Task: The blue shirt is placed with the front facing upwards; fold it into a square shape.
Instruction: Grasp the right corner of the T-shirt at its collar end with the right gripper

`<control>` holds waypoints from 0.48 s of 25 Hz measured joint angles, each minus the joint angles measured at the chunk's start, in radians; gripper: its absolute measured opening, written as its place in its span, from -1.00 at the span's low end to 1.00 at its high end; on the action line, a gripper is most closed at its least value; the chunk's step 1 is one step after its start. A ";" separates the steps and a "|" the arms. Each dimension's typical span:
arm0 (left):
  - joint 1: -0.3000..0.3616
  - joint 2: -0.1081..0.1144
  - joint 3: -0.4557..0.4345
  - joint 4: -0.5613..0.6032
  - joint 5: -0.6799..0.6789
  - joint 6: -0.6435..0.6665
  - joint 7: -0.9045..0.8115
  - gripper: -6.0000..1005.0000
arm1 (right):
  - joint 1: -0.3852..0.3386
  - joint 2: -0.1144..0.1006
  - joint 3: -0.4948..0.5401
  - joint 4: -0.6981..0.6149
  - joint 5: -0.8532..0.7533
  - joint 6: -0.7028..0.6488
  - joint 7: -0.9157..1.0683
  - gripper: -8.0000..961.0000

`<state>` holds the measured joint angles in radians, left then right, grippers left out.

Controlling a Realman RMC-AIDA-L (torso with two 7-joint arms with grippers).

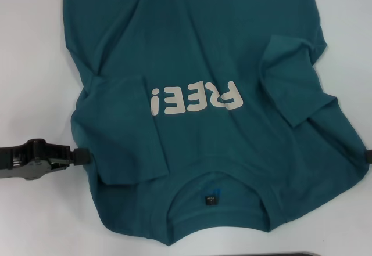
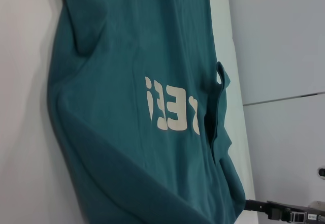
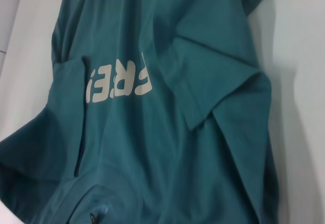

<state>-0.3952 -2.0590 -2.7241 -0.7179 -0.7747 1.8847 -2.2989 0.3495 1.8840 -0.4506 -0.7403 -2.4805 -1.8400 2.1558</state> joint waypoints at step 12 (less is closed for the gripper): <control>0.002 0.000 0.002 0.000 0.000 -0.014 0.009 -0.98 | 0.007 0.018 0.000 0.030 0.000 0.032 0.077 0.89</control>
<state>-0.3932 -2.0586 -2.7220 -0.7179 -0.7746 1.8712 -2.2898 0.3562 1.9024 -0.4503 -0.7106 -2.4803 -1.8075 2.2325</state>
